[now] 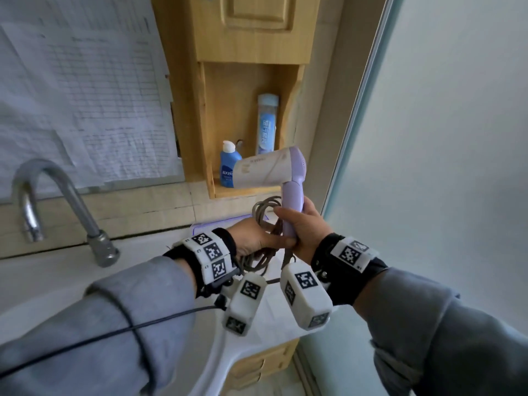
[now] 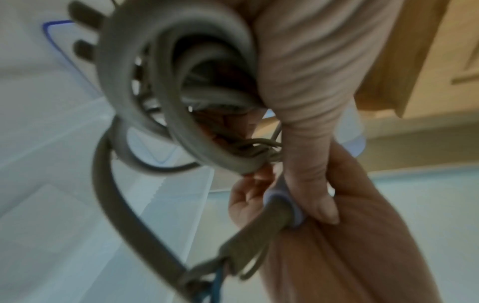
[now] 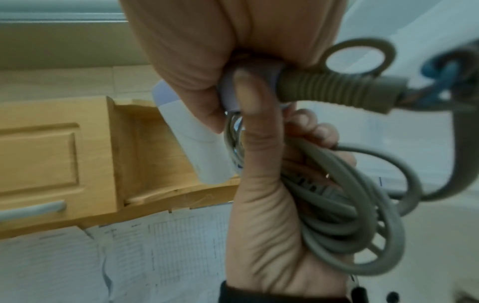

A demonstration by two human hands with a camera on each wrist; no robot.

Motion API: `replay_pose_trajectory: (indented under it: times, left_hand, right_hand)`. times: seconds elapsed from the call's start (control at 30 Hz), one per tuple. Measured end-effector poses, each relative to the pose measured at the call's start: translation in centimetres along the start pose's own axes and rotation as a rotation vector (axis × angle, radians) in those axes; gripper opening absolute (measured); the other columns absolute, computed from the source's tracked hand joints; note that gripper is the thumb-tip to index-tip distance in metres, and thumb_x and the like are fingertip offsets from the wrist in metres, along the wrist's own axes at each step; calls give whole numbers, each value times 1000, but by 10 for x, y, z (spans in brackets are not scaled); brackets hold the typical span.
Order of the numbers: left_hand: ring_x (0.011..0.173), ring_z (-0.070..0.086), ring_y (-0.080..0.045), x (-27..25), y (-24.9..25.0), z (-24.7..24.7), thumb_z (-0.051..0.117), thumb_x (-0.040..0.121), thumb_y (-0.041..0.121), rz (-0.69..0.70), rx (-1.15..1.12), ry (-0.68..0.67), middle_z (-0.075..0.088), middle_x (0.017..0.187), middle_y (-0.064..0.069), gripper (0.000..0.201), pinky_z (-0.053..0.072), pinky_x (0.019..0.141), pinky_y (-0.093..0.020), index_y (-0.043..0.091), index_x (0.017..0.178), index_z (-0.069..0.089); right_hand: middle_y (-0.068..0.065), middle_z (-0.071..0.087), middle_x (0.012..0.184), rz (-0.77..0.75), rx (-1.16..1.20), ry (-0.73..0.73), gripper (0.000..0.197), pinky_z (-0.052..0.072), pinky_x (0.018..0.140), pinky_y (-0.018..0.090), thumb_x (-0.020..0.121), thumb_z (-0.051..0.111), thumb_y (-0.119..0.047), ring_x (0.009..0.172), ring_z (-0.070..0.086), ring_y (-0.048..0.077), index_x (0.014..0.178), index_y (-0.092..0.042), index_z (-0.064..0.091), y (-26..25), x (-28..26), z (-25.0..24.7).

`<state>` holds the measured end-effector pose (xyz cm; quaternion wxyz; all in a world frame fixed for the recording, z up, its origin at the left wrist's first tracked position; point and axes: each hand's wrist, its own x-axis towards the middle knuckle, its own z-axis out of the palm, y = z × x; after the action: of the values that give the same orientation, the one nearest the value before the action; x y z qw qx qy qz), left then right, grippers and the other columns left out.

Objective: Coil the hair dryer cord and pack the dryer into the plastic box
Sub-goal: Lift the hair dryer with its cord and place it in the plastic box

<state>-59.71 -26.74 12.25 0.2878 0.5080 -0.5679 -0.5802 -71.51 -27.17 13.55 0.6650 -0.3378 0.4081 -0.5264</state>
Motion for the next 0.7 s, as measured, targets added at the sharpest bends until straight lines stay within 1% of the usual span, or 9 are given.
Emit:
replay_pose_trajectory:
  times: [0.1, 0.17, 0.23, 0.33, 0.4, 0.47, 0.53, 0.6, 0.7]
  left_hand:
    - [43, 46, -14, 8, -11, 3, 70, 79, 32, -67, -80, 155, 54, 49, -1, 31, 36, 42, -20, 7, 64, 60]
    - [50, 47, -19, 10, -22, 5, 64, 82, 39, -121, -140, 239, 55, 49, 0, 33, 37, 45, -23, 10, 67, 60]
    - [49, 45, -21, 11, -33, 11, 62, 84, 39, -165, -183, 301, 54, 44, 1, 38, 36, 45, -24, 11, 60, 55]
    - [36, 45, -14, 11, -42, 22, 56, 90, 34, -241, -279, 386, 48, 33, 4, 44, 34, 41, -21, 12, 53, 44]
    - [33, 44, -14, 15, -44, 28, 52, 92, 29, -273, -333, 442, 46, 29, 4, 45, 36, 47, -26, 12, 53, 41]
    - [29, 43, -15, 20, -47, 32, 49, 93, 28, -312, -333, 477, 44, 27, 3, 46, 35, 51, -29, 11, 52, 39]
    - [22, 42, -13, 26, -52, 36, 45, 95, 29, -357, -349, 476, 44, 26, 2, 47, 34, 51, -29, 10, 53, 39]
    - [20, 43, -12, 32, -57, 40, 41, 97, 29, -409, -349, 451, 46, 25, 1, 48, 34, 51, -29, 9, 53, 40]
    - [18, 39, -10, 34, -62, 45, 40, 98, 29, -481, -353, 420, 43, 24, 2, 46, 33, 42, -22, 10, 56, 38]
  right_hand:
    - [8, 51, 77, 46, -150, 72, 22, 45, 48, 24, 88, 55, 0, 57, 49, 18, 106, -11, 48, 0, 6, -15]
    - [5, 51, 73, 82, -228, 91, 16, 42, 52, 22, 89, 56, -2, 62, 47, 15, 102, -9, 50, 2, 8, -25]
    - [5, 52, 71, 133, -264, 76, 10, 37, 58, 23, 88, 58, -3, 62, 46, 15, 96, -8, 54, 6, 9, -34]
    - [6, 48, 68, 236, -405, 37, 10, 33, 59, 27, 85, 64, -10, 59, 40, 16, 84, -8, 54, 13, 11, -43]
    - [5, 44, 65, 312, -508, 14, 18, 31, 55, 26, 84, 66, -16, 56, 36, 15, 75, -10, 51, 14, 12, -48]
    - [6, 41, 62, 374, -547, 5, 21, 29, 48, 25, 84, 67, -17, 52, 34, 15, 76, -7, 50, 12, 12, -52]
    - [8, 45, 62, 418, -573, -15, 22, 37, 41, 26, 85, 66, -18, 48, 41, 18, 86, -1, 51, 11, 11, -55]
    - [11, 53, 66, 481, -606, -43, 26, 44, 35, 20, 87, 63, -19, 44, 54, 19, 98, 1, 51, 11, 13, -59]
    - [13, 59, 74, 623, -636, -83, 27, 48, 46, 29, 89, 60, -25, 56, 59, 23, 97, 0, 53, 13, 15, -65]
